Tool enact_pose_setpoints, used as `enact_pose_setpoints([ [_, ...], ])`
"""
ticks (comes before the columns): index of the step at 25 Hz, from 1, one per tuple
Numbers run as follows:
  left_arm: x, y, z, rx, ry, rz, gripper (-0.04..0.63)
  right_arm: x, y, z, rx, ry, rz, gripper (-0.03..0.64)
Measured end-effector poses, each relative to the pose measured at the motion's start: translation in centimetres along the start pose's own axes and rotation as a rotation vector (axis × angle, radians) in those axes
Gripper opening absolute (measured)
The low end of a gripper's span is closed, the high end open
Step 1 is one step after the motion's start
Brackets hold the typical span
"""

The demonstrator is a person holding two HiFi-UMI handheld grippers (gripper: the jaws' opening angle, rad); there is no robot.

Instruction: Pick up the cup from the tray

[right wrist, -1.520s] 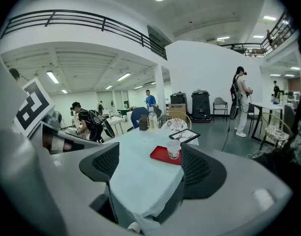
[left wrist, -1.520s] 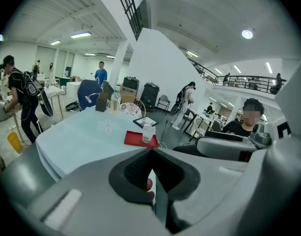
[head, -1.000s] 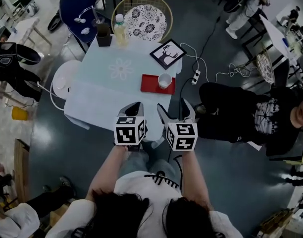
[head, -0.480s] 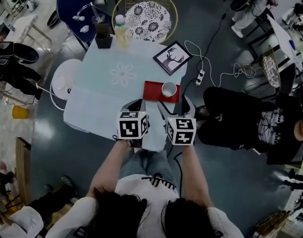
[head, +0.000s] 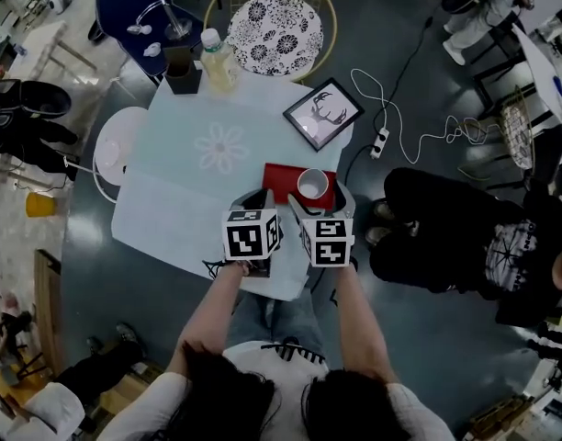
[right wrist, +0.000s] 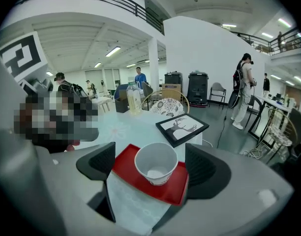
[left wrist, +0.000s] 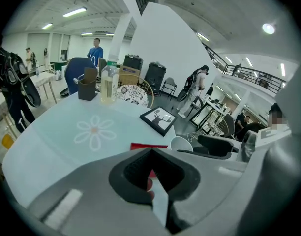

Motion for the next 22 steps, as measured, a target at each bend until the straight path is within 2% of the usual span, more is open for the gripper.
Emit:
enact_pose_setpoints([
  [4,0.6,-2.1,0.1,-0.008,-0.012,0.041,0.000,1.2,-2.1,-0.7,-0.023,0.002,0.038,0.454],
  [14,0.5,-4.4,1.6,-0.053,0.047,0.063,0.000,2.2,-4.7,-0.7,-0.053,-0.003,0.108,0.451],
  [16,0.5,-4.5,1.7,-0.059,0.049,0.065,0.000,2.6,-4.9,-0.8,-0.056,-0.002,0.122,0.443],
  [18,0.6,-4.5,1.7,-0.064,0.048,0.067,0.000,2.9,-5.0,-1.1,-0.047,-0.007,0.121,0.402],
  [22,0.5,-4.5,2.1,-0.069,0.052,0.063,0.000,2.8,-5.1,-1.1,-0.049,-0.004,0.118,0.393],
])
Point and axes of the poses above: the fingertips, and each gripper's own axes: y backward along the fingers, z to its left, x out of its underside, the point moved 1 cm from there along y, backward along the fingers, and after that the axes turned 4 degrees about -z, right-handed, at the moved point
